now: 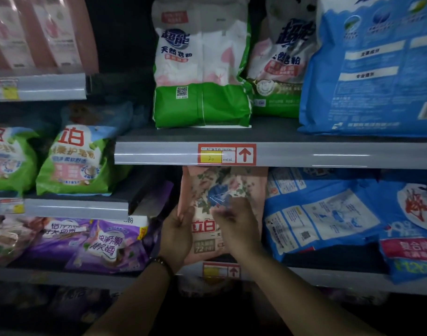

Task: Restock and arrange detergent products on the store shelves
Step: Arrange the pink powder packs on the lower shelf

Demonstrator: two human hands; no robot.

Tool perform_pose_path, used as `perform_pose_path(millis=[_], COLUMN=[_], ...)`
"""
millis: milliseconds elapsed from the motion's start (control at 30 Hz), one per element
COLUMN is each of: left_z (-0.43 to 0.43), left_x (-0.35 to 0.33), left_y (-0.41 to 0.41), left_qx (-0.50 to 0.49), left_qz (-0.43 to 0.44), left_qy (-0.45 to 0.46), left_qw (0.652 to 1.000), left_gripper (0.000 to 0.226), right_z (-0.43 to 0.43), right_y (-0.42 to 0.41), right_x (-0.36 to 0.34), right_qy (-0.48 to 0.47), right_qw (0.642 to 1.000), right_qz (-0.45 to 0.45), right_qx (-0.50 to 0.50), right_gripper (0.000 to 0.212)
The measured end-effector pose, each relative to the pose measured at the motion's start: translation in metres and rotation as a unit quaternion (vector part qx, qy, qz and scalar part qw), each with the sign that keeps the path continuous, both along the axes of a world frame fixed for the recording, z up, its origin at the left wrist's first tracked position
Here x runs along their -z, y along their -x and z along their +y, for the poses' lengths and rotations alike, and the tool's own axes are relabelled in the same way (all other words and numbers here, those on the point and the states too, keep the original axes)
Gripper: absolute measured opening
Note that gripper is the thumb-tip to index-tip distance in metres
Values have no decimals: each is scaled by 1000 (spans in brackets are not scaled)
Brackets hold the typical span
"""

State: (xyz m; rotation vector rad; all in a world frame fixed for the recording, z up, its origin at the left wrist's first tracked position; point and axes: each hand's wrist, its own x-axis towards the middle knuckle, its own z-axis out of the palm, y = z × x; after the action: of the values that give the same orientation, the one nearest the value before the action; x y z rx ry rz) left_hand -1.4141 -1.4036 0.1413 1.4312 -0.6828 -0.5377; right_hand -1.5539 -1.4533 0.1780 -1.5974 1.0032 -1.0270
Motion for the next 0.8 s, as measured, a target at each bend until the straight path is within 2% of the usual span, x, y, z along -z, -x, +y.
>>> perform_pose_path(millis=[100,233,300,367,433,467,500,567,700,767,800], left_z=[-14,-38,-54,-60,-57,-52,-49,-49,-64,-62,-61], left_x=[-1,10,24,39,54,59,66,76,92,76,66], left_y=[-5,-29,-40,-42,-34,-28,-25,-27,-61,-60,-57], left_qx=[39,37,-26,-77,-60,-50,-46,-53,-52,-36,-34], left_qz=[23,33,-36,-108,-159,-204,-246,-238,-40,16,16], left_qy=[19,7,-81,-207,-271,-295,-309,-296,-211,-157,-136], left_qw=[999,999,996,969,947,932,918,923,975,987,990], left_gripper=[27,33,58,95,120,123,120,107,85,48,40], right_z=[-25,-50,-52,-50,-49,-51,-52,-56,-70,-76,-80], right_y=[19,20,18,18,17,15,13,9,-7,-17,-21], right_x=[35,73,80,79,80,83,86,87,88,88,88], right_qy=[12,-14,3,30,41,45,48,41,7,-12,-32], right_qw=[996,989,986,975,962,958,957,962,971,968,968], right_qz=[68,141,169,219,264,277,281,267,233,244,243], right_qx=[63,40,14,-19,-54,-62,-62,-30,54,65,60], right_gripper=[45,73,82,94,102,101,98,90,82,87,92])
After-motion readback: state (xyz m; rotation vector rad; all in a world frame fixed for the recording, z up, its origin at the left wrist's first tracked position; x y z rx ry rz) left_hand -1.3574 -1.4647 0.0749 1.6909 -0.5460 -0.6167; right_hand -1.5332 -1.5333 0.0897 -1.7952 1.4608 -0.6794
